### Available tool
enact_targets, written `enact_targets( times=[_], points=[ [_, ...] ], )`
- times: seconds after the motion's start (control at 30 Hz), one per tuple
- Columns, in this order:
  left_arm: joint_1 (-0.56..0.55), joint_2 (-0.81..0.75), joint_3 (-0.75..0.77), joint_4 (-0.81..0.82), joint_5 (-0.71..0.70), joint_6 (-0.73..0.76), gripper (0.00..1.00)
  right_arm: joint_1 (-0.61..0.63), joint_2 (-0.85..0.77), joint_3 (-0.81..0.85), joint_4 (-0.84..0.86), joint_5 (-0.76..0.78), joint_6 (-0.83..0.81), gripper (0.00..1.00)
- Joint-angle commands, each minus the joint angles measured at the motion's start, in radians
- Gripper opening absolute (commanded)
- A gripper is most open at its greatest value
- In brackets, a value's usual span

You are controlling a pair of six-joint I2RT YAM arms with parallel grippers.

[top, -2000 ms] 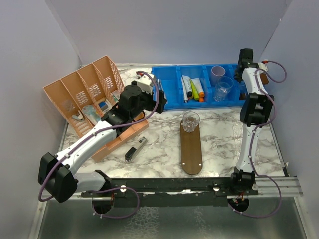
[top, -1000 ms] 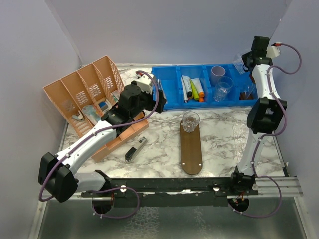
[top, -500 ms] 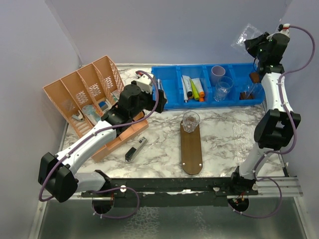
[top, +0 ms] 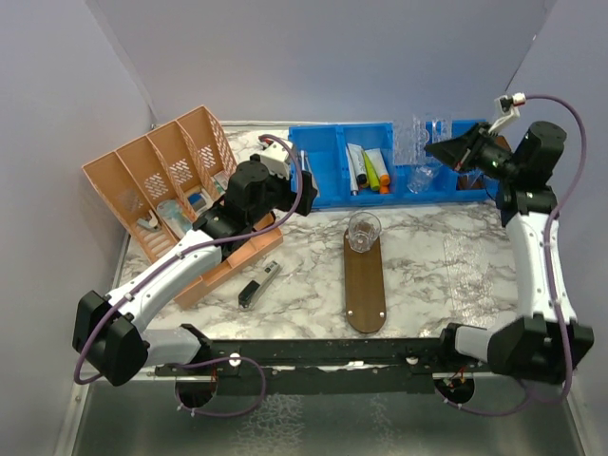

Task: Prepare toiletry sets of a toothbrush and toothpaste on the tray
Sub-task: Pick up the toothpaste holder from the storage box, then place the toothpaste holder on the tray.

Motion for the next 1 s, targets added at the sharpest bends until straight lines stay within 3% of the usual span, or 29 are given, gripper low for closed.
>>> enact_targets(
  times=[0.0,0.13,0.3,0.63,0.97],
  points=[
    [0.005,0.005,0.035,-0.007,-0.014,0.002,0.99,-0.003,-0.259,-0.03,-0.455,-0.037,-0.26,0.01],
    [0.005,0.024,0.038,-0.01,-0.011,0.003,0.99,0.07,-0.374,-0.038,-0.743,0.154,-0.335,0.01],
    [0.006,0.043,0.044,-0.019,-0.006,0.0,0.98,0.116,-0.36,-0.027,-1.016,0.257,-0.352,0.01],
    [0.007,0.05,0.05,-0.03,-0.029,0.003,0.98,0.242,-0.391,-0.16,-1.057,0.43,-0.315,0.01],
    [0.006,0.056,0.054,-0.036,-0.033,0.005,0.97,0.496,-0.364,-0.242,-0.984,0.641,-0.13,0.01]
  ],
)
